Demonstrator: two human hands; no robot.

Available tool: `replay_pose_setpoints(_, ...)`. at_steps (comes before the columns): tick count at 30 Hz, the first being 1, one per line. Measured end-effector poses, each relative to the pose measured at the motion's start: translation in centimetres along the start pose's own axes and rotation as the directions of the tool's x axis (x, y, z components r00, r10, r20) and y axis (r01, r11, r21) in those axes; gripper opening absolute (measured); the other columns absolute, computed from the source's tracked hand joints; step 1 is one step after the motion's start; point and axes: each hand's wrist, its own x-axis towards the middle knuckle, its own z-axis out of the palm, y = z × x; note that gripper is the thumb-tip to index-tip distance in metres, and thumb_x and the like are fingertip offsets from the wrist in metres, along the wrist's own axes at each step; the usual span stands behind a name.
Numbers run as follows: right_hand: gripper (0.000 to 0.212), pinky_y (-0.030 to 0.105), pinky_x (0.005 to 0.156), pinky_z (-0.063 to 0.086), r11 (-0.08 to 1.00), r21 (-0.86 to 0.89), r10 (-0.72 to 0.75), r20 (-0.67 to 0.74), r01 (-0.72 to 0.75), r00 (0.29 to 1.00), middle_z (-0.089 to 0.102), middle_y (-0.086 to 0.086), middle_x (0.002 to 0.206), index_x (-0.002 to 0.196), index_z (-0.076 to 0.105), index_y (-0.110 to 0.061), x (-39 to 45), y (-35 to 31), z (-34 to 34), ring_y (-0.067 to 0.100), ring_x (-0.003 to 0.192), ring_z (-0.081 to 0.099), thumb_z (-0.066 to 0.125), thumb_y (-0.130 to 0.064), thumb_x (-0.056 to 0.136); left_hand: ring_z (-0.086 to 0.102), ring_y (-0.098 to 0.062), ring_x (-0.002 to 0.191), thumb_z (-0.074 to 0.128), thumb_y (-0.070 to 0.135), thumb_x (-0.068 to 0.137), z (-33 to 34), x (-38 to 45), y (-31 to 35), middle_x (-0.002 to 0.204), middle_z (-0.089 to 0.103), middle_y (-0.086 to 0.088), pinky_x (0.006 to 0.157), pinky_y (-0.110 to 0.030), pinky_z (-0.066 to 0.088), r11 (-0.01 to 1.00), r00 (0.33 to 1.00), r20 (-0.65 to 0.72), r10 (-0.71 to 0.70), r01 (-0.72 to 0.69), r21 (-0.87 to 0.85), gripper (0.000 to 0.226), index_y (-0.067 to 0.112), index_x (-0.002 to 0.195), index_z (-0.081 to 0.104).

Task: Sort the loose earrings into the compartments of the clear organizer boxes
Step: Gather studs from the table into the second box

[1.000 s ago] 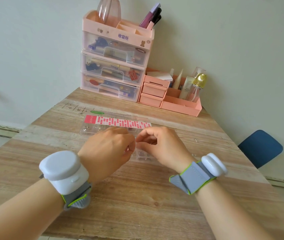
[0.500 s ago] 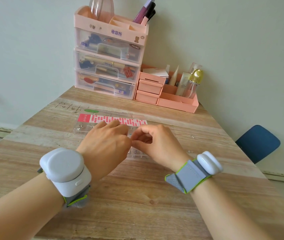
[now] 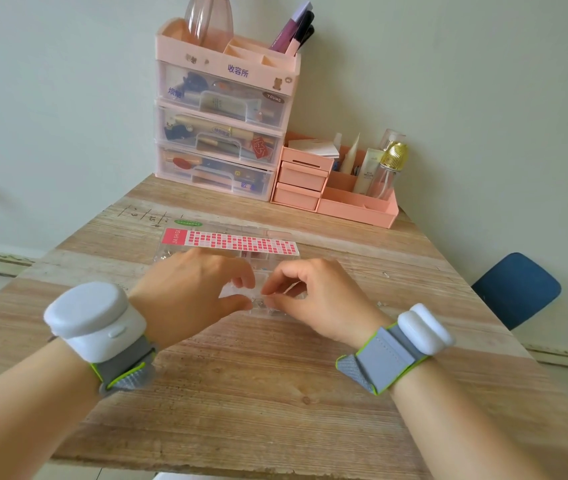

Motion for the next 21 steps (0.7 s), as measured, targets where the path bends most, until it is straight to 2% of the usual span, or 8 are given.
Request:
replay_pose_setpoints(5, 0.006, 0.005, 0.066, 0.042, 1.0, 0.01, 0.021, -0.042, -0.02, 0.999, 0.066, -0.014, 0.077, 0.086, 0.07, -0.024, 0.2, -0.2, 0.0, -0.002, 0.071, 0.06, 0.065, -0.02, 0.085, 0.062, -0.009, 0.091, 0.048, 0.037, 0.091, 0.5, 0.3, 0.2, 0.102, 0.065, 0.014, 0.079, -0.031, 0.053, 0.999, 0.998, -0.064, -0.019, 0.017, -0.035, 0.021, 0.032, 0.106, 0.062)
replay_pose_setpoints(9, 0.011, 0.016, 0.067, 0.047, 1.0, 0.012, 0.01, -0.08, -0.009, 0.997, 0.068, -0.007, 0.079, 0.08, 0.059, -0.025, 0.4, -0.2, 0.2, 0.005, 0.07, 0.061, 0.064, -0.016, 0.083, 0.064, -0.012, 0.085, 0.048, 0.03, 0.091, 0.7, 0.6, 0.1, 0.093, 0.069, 0.01, 0.076, -0.033, 0.054, 0.996, 0.993, -0.107, -0.056, 0.047, -0.082, 0.021, 0.029, 0.102, 0.065)
replay_pose_setpoints(11, 0.013, 0.021, 0.068, 0.048, 1.0, -0.013, -0.008, -0.08, 0.007, 0.997, 0.068, -0.007, 0.078, 0.078, 0.059, -0.025, 0.2, -0.1, 0.1, 0.006, 0.069, 0.061, 0.064, -0.014, 0.083, 0.064, -0.013, 0.083, 0.048, 0.027, 0.091, 0.7, 0.8, 0.1, 0.091, 0.068, 0.009, 0.075, -0.034, 0.053, 0.993, 0.993, -0.107, -0.056, 0.044, -0.105, 0.021, 0.03, 0.101, 0.065)
replay_pose_setpoints(13, 0.011, 0.023, 0.068, 0.049, 0.997, -0.059, -0.046, -0.082, 0.041, 0.996, 0.066, -0.008, 0.077, 0.079, 0.064, -0.023, 0.0, 0.1, 0.0, 0.006, 0.069, 0.06, 0.065, -0.013, 0.082, 0.063, -0.013, 0.082, 0.047, 0.025, 0.091, 0.7, 1.0, 0.1, 0.09, 0.067, 0.008, 0.074, -0.034, 0.053, 0.992, 0.994, -0.097, -0.049, 0.037, -0.122, 0.021, 0.031, 0.099, 0.065)
replay_pose_setpoints(16, 0.01, 0.034, 0.065, 0.05, 0.98, -0.179, -0.113, -0.114, 0.091, 0.987, 0.062, -0.01, 0.076, 0.082, 0.068, -0.029, -0.5, 0.1, 0.0, 0.008, 0.068, 0.055, 0.063, -0.02, 0.083, 0.062, -0.012, 0.08, 0.048, 0.022, 0.09, 0.7, 1.0, 0.0, 0.088, 0.067, 0.008, 0.073, -0.035, 0.054, 0.987, 0.995, -0.084, -0.058, 0.045, -0.156, 0.02, 0.03, 0.096, 0.066)
replay_pose_setpoints(19, 0.02, 0.029, 0.063, 0.048, 0.946, -0.318, -0.095, -0.088, 0.063, 0.992, 0.057, -0.016, 0.074, 0.092, 0.07, -0.036, -1.1, -0.4, -0.4, 0.003, 0.07, 0.049, 0.055, -0.025, 0.086, 0.063, -0.012, 0.079, 0.049, 0.021, 0.089, 0.6, 1.2, 0.0, 0.087, 0.066, 0.008, 0.073, -0.035, 0.054, 0.983, 0.995, -0.069, -0.071, 0.058, -0.174, 0.02, 0.029, 0.094, 0.066)
replay_pose_setpoints(21, 0.027, 0.026, 0.066, 0.046, 0.932, -0.357, -0.081, -0.046, 0.059, 0.996, 0.061, -0.02, 0.078, 0.099, 0.07, -0.038, -1.5, -1.0, -0.5, 0.002, 0.076, 0.053, 0.05, -0.024, 0.087, 0.062, -0.011, 0.08, 0.048, 0.021, 0.089, 0.5, 1.3, 0.2, 0.086, 0.064, 0.009, 0.074, -0.035, 0.054, 0.983, 0.995, -0.057, -0.078, 0.067, -0.172, 0.019, 0.029, 0.095, 0.065)
